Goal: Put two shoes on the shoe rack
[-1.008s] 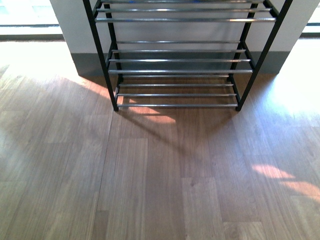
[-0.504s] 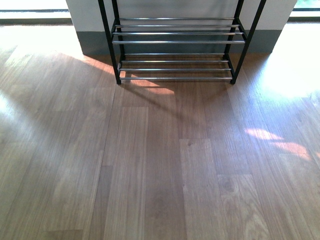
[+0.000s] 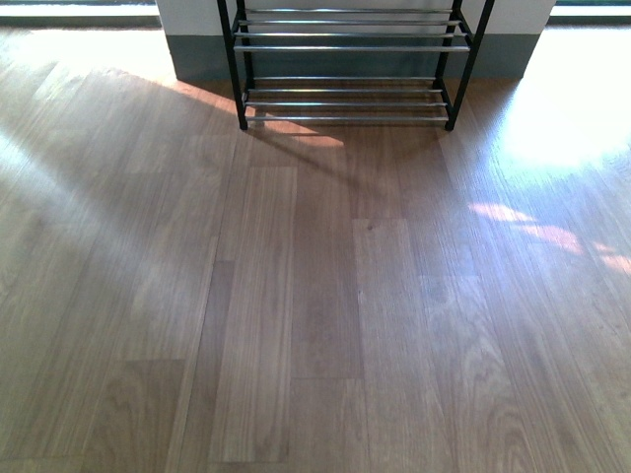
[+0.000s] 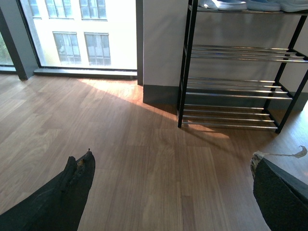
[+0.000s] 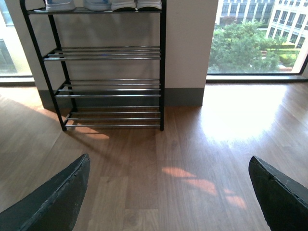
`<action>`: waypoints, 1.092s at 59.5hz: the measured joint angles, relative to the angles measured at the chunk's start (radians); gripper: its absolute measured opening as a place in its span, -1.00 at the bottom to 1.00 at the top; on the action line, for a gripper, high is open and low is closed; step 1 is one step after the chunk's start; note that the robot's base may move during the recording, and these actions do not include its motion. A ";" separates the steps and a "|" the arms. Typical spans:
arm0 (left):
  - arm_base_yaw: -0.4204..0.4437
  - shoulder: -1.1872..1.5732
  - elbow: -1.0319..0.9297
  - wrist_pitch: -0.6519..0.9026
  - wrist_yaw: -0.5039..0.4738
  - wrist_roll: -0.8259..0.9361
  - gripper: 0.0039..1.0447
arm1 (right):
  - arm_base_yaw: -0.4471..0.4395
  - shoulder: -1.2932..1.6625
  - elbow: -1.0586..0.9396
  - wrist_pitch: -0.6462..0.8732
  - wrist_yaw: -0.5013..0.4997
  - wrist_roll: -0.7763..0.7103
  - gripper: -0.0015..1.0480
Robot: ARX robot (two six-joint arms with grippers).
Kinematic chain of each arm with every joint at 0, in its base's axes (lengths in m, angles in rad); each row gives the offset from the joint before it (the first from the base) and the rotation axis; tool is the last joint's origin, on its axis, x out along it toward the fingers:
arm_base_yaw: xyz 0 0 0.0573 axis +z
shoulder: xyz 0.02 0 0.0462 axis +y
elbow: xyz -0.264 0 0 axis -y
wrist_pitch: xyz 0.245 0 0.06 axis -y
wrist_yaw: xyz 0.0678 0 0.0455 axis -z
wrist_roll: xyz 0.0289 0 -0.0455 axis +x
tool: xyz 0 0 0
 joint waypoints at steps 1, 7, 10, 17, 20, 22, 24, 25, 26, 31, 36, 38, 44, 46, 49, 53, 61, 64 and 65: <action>0.000 0.000 0.000 0.000 0.000 0.000 0.83 | 0.000 0.000 0.000 0.000 0.000 0.000 0.82; 0.000 0.000 0.000 0.000 0.000 0.000 0.83 | 0.000 0.000 0.000 0.000 0.000 0.000 0.82; 0.000 0.000 0.000 0.000 0.000 0.000 0.83 | 0.000 0.000 0.000 0.000 0.000 0.000 0.82; 0.000 0.000 0.000 0.000 0.000 0.000 0.83 | 0.000 0.000 0.000 0.000 -0.001 0.000 0.82; 0.000 0.000 0.000 0.000 0.000 0.000 0.83 | 0.000 0.000 0.000 0.000 -0.001 0.000 0.82; 0.000 0.000 0.000 0.000 0.000 0.000 0.83 | 0.000 0.000 0.000 0.000 0.000 0.000 0.82; 0.000 0.000 0.000 0.000 0.000 0.000 0.83 | 0.000 0.000 0.000 0.000 0.000 0.000 0.82; 0.000 0.000 0.000 0.000 0.000 0.000 0.83 | 0.000 0.000 0.000 0.000 0.000 0.000 0.82; 0.000 0.000 0.000 0.000 0.000 0.000 0.83 | 0.000 0.000 0.000 0.000 -0.001 0.000 0.82; 0.000 0.000 0.000 0.000 0.000 0.000 0.83 | 0.000 0.000 0.000 0.000 -0.001 0.000 0.82; 0.000 0.000 0.000 0.000 0.000 0.000 0.83 | 0.000 0.000 0.000 0.000 0.000 0.000 0.82; 0.000 0.000 0.000 0.000 0.000 0.000 0.83 | 0.000 0.000 0.000 0.000 0.000 0.000 0.82; 0.000 0.000 0.000 0.000 0.000 0.000 0.83 | 0.000 0.000 0.000 0.000 -0.001 0.000 0.82; 0.000 0.000 0.000 0.000 0.000 0.000 0.83 | 0.000 0.000 0.000 0.000 -0.001 0.000 0.82; 0.000 0.000 0.000 0.000 0.000 0.000 0.83 | 0.000 0.000 0.000 0.000 -0.001 0.000 0.82; 0.000 0.000 0.000 0.000 0.000 0.000 0.83 | 0.000 0.000 0.000 0.000 0.000 0.000 0.82; 0.000 0.000 0.000 0.000 0.000 0.000 0.83 | 0.000 0.000 0.000 0.000 0.000 0.000 0.82; 0.000 0.000 0.000 0.000 0.000 0.000 0.83 | 0.000 -0.001 0.000 0.000 0.000 0.000 0.82; 0.000 0.000 0.000 0.000 0.000 0.000 0.83 | 0.000 -0.001 0.000 0.000 0.000 0.000 0.82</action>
